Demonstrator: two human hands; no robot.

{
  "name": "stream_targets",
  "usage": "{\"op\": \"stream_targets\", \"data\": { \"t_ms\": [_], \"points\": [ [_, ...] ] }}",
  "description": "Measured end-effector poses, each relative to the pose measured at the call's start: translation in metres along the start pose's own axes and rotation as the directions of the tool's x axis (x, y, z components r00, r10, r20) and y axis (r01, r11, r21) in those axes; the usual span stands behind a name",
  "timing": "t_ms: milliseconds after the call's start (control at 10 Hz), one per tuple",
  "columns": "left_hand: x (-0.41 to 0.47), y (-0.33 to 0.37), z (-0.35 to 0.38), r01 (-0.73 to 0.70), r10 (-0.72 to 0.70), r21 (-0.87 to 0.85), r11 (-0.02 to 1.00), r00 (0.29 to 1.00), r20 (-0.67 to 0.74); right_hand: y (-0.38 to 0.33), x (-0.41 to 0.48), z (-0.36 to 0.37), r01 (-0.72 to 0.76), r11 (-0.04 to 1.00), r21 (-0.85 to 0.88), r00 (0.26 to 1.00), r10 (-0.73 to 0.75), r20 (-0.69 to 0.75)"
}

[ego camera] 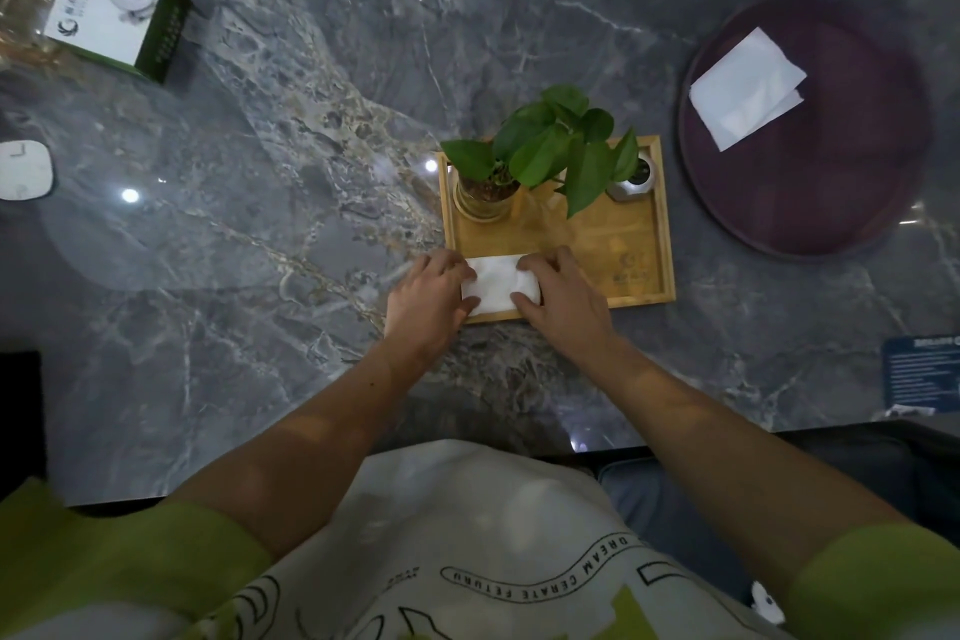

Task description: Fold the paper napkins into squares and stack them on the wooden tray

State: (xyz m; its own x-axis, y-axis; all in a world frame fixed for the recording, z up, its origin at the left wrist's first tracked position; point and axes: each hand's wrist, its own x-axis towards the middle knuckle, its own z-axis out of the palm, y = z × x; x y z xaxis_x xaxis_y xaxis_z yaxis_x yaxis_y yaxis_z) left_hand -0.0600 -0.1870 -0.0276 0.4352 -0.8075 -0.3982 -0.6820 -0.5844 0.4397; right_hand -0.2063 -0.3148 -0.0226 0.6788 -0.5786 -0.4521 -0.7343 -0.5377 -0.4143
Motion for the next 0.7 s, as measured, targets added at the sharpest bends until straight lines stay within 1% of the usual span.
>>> {"op": "stream_targets", "data": {
  "t_ms": [300, 500, 600, 700],
  "points": [
    [0.001, 0.003, -0.001, -0.066, 0.065, 0.125, 0.990, 0.998, 0.008, -0.004, -0.005, -0.002, -0.025, 1.000, -0.003, 1.000, 0.025, -0.001],
    [0.007, 0.007, -0.006, -0.189, 0.190, 0.234, 0.954, 0.982, 0.022, -0.007, -0.008, -0.003, -0.067, 0.996, 0.066, 0.998, 0.067, -0.001],
    [0.009, 0.017, -0.017, -0.273, 0.275, 0.252, 0.929, 0.961, 0.026, -0.003, -0.020, -0.012, -0.080, 0.994, 0.076, 0.994, 0.085, -0.064],
    [0.010, 0.025, -0.024, -0.332, 0.330, 0.228, 0.915, 0.943, 0.046, 0.005, -0.024, -0.020, -0.124, 0.989, 0.080, 0.985, 0.132, -0.108]
  ]
}}
